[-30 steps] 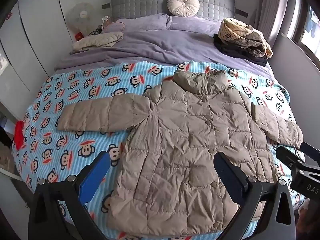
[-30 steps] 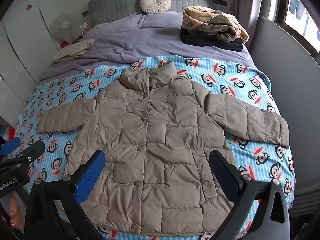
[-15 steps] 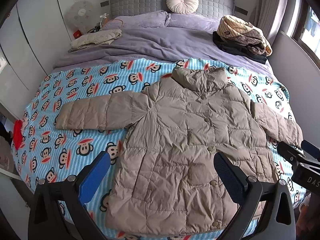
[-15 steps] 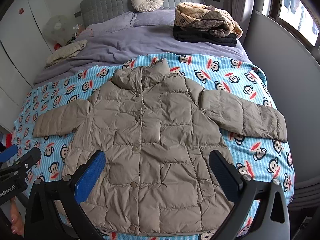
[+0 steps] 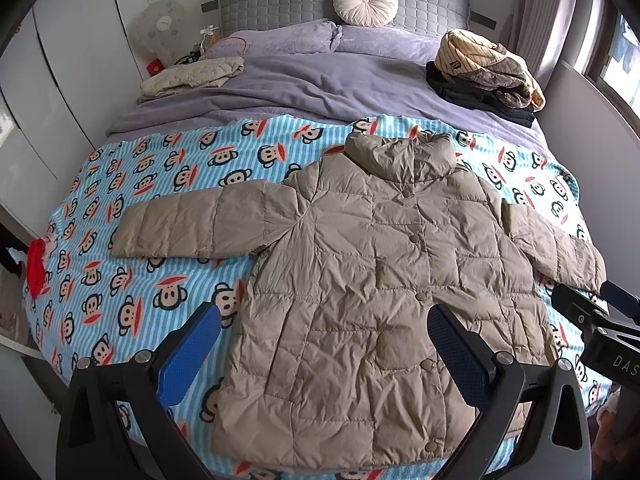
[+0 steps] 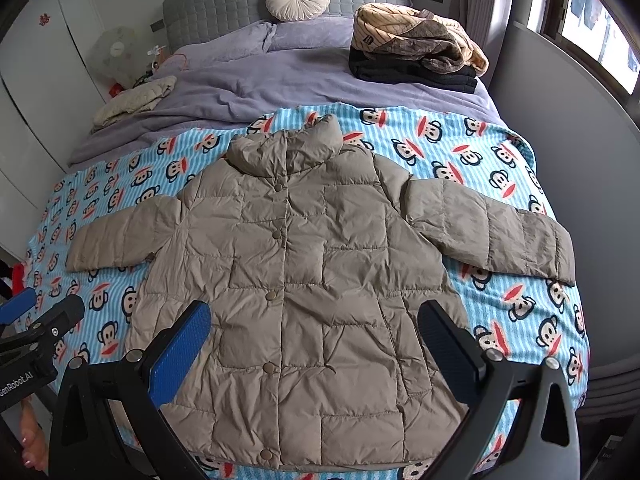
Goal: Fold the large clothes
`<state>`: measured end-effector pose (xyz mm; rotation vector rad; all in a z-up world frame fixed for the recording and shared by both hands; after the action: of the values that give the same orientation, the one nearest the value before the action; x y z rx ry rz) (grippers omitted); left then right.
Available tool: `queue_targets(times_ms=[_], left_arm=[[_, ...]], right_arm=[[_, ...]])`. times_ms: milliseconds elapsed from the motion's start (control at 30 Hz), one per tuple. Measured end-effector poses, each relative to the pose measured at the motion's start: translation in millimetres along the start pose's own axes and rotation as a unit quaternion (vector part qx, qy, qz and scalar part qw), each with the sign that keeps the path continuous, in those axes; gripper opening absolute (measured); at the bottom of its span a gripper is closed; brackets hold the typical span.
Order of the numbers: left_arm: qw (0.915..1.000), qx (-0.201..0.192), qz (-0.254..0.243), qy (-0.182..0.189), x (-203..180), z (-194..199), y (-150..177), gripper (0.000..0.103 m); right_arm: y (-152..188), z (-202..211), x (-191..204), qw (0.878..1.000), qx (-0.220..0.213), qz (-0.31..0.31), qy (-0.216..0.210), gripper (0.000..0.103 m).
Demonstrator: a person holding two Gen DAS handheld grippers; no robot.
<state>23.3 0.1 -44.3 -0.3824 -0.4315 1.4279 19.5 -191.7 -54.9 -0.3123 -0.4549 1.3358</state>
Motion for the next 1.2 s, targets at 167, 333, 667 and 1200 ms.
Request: queue_targets(times_ms=[167, 333, 667, 1200], left_arm=[[1.0000, 0.001, 0.001, -0.001, 0.2, 0.2, -0.7, 0.103], [1.0000, 0.004, 0.003, 0.000, -0.9, -4.5, 5.0, 0.103], [1.0000, 0.007, 0.002, 0.001, -0.1, -4.9, 7.2, 0.103], [0.9999, 0.012, -0.002, 0.006, -1.9, -6.3, 8.1, 0.103]], right_arm=[[0.2, -0.1, 0.7, 1.000, 0.001, 0.000, -0.001, 0.103], [-0.1, -0.2, 0.4, 1.000, 0.001, -0.001, 0.000, 0.103], [1.0, -1.4, 0.1, 1.000, 0.002, -0.002, 0.000, 0.103], [1.5, -2.5, -0.3, 1.000, 0.005, -0.005, 0.000, 0.103]])
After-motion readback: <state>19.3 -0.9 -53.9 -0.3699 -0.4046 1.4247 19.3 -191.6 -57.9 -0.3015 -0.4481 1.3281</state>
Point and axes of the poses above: each gripper's, at about its wrist camera, not at the fingertips, and z roughly against the way its jaws point, x to its left, y to its underside, the point moved 4 cm from there along -z, roughly the way its jaws point, and after that the axes turned 6 degrees about -z, right-handed, at the moved point
